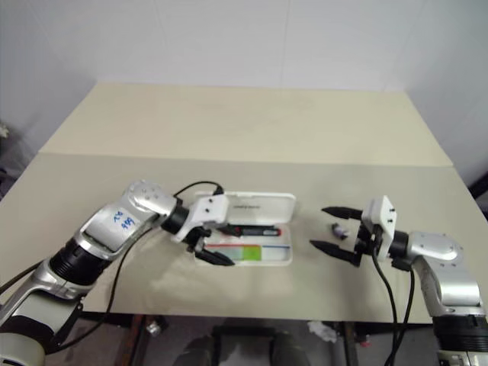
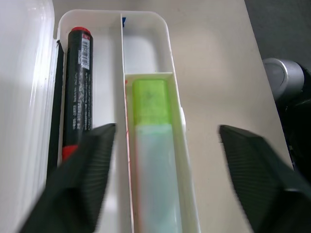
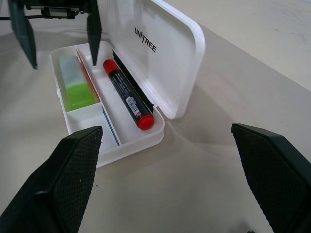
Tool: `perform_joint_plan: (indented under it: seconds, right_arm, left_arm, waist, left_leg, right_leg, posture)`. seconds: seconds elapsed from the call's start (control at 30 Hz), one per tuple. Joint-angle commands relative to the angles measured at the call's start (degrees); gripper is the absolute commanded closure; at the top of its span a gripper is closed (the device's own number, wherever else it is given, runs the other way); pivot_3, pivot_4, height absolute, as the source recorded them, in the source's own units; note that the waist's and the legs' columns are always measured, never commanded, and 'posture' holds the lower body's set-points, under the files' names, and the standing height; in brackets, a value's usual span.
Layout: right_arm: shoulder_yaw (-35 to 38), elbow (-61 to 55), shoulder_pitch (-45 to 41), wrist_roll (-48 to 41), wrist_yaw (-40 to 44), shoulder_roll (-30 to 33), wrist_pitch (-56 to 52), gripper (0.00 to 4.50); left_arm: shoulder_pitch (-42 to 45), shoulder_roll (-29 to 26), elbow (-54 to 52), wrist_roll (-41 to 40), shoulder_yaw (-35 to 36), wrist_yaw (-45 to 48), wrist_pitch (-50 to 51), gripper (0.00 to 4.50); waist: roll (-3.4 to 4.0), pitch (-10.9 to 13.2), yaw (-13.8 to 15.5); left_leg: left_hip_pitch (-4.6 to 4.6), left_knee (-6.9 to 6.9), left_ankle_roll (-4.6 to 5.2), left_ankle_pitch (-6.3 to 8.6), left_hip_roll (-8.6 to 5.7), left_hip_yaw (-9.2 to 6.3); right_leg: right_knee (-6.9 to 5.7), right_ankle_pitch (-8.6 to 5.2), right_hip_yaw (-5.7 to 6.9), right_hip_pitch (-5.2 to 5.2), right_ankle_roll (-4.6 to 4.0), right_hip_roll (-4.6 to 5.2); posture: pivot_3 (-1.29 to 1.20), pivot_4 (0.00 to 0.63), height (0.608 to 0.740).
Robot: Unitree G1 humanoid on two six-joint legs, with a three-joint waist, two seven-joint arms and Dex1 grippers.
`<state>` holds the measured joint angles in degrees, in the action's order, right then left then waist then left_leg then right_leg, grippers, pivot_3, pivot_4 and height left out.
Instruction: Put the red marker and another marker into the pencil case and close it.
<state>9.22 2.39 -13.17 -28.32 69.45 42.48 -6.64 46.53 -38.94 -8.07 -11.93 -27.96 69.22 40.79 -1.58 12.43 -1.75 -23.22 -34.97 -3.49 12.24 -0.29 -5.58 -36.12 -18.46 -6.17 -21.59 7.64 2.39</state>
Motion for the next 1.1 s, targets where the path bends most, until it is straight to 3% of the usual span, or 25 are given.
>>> perform_joint_plan:
  seconds: [0.03,0.27,0.53,0.8,1.1]
  right_arm:
    - [1.5,-1.0,-0.7,-0.6,-0.2,0.5,0.2,0.00]
    - [1.3,0.3,-0.5,1.6,-1.9,1.0,0.5,0.00]
    - [0.6,3.8,0.4,6.9,-7.8,0.4,0.1,0.00]
    - [0.2,7.5,0.3,9.8,-10.6,1.2,-2.7,0.00]
    - [-1.6,13.8,-2.8,13.3,-13.8,0.3,-6.1,0.00]
  left_arm:
    - [1.0,0.2,-0.7,-0.2,1.4,0.2,0.9,0.08]
    - [-0.6,0.6,-4.8,-2.4,4.8,-1.7,1.8,0.08]
    - [-9.1,2.7,-11.2,-10.4,16.9,-4.3,-2.3,0.08]
    - [-19.9,-1.5,-14.6,-13.9,26.2,-1.3,-13.0,0.08]
    - [-28.9,-9.2,-9.0,-18.6,35.4,7.7,-19.6,0.08]
  waist:
    - [0.00,0.0,0.0]
    - [0.00,0.0,0.0]
    - [0.01,0.0,0.0]
    - [0.02,0.0,0.0]
    - [0.05,0.0,-0.3]
  left_leg:
    - [0.00,0.00,0.00,0.00,0.00,0.00]
    - [-0.01,-0.02,0.00,0.00,0.00,-0.01]
    - [0.00,-0.02,0.00,0.00,0.01,-0.01]
    - [0.03,-0.04,0.00,0.00,0.01,0.02]
    - [0.06,-0.03,0.00,0.00,0.03,0.08]
  right_leg:
    - [0.00,0.00,0.00,0.00,0.00,0.00]
    - [0.00,0.00,0.00,0.00,0.00,0.01]
    - [-0.02,0.00,0.01,0.00,-0.01,0.02]
    - [-0.03,0.00,-0.02,0.00,-0.02,0.03]
    - [0.02,-0.04,-0.06,0.03,-0.18,0.04]
  posture:
    - [0.00,0.150,0.740]
    - [0.00,0.150,0.740]
    - [0.00,0.150,0.740]
    - [0.00,0.150,0.740]
    - [0.00,0.150,0.740]
